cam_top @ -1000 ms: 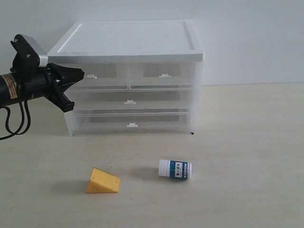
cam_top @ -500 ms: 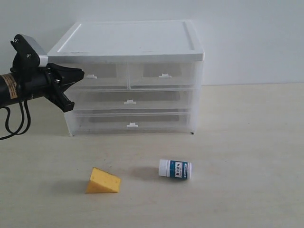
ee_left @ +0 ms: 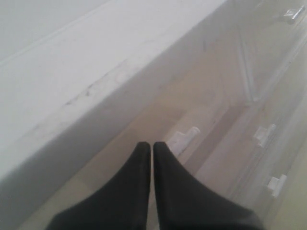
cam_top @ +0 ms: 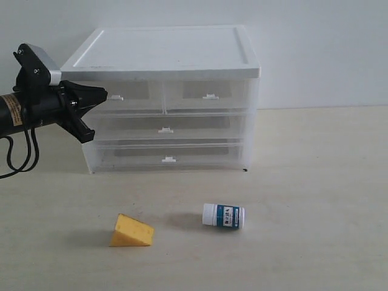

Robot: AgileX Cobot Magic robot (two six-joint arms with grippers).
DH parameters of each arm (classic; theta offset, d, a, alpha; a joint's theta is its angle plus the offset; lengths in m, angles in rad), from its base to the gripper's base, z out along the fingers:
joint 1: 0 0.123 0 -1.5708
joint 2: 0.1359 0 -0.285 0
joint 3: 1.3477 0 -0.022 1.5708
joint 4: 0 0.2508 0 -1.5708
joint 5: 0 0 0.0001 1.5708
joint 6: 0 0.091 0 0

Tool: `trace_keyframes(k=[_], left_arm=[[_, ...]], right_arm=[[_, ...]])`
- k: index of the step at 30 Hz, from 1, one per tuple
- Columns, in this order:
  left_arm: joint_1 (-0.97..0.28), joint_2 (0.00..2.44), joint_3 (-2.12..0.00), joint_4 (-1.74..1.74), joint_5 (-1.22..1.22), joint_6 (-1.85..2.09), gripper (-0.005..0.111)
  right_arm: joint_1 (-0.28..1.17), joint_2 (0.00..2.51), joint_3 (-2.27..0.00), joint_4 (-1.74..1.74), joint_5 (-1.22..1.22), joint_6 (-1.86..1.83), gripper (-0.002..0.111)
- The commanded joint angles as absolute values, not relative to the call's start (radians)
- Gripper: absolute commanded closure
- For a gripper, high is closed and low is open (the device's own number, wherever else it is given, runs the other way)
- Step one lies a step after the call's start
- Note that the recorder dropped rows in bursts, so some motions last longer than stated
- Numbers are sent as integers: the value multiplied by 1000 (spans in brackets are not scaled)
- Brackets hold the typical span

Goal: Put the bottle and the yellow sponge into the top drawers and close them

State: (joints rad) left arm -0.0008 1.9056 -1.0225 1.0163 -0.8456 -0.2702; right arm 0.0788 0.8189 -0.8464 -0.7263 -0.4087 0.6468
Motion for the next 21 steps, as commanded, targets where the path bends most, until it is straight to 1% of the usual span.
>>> trace_keyframes(k=[1, 2, 4, 6, 8, 10, 15, 18, 21], left_arm=[[-4, 1909, -1041, 923, -812, -277, 103], [-4, 1909, -1041, 923, -812, -277, 103], [-4, 1909, -1041, 923, -812, -277, 103], [-4, 1909, -1041, 923, -812, -277, 103], [-4, 1909, -1041, 923, -812, -277, 103], [-4, 1909, -1041, 923, -812, -277, 103], [-4, 1909, -1041, 923, -812, -277, 103], [-4, 1909, -1041, 923, -812, -277, 103], [-4, 1909, -1041, 923, -812, -277, 103]], right_arm=[[71, 1021, -924, -834, -431, 583, 80], [71, 1064, -939, -877, -441, 562, 83], [85, 1134, -972, -1082, -444, 571, 89], [127, 1179, -981, -1253, -412, 575, 88], [188, 1221, -981, -1345, -343, 568, 84], [264, 1276, -981, -1357, -240, 504, 81], [452, 1415, -981, -1357, -25, 240, 81], [522, 1490, -989, -1357, 6, 157, 81], [560, 1556, -1027, -1350, 9, 159, 81]])
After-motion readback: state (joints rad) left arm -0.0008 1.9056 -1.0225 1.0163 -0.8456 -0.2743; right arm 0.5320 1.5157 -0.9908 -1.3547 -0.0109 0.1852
